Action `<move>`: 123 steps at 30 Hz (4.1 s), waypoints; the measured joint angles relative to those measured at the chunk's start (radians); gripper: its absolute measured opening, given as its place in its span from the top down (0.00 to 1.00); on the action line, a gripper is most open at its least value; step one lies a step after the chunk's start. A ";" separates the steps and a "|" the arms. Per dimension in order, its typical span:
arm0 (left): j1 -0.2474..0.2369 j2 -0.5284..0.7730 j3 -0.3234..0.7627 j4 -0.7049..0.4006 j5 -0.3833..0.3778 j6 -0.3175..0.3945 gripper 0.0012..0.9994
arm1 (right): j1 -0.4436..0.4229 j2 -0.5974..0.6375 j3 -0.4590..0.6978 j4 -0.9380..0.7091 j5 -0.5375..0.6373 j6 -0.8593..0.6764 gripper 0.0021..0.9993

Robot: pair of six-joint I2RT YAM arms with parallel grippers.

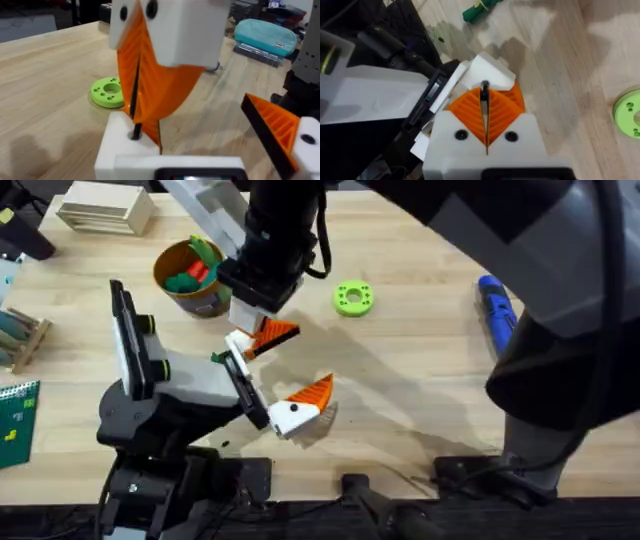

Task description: Pick up the gripper from the table and insert it into the empty holder that is missing its gripper. Then pick up a screw, insert it into the mounting hole, and use the screwdriver to tighten it. Finally, clean up the table by picking up the vegetable and placing it into the bucket.

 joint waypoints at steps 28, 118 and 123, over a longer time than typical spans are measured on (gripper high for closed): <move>0.000 0.000 0.000 0.000 0.000 0.002 0.01 | 0.000 0.000 0.000 0.023 -0.022 -0.013 0.99; -0.001 0.000 0.000 0.000 0.003 0.005 0.41 | -0.148 -1.147 -1.125 0.431 0.144 0.420 0.04; -0.001 0.000 0.000 0.001 0.003 0.009 0.99 | -0.146 -1.480 -1.310 0.451 0.186 0.571 0.03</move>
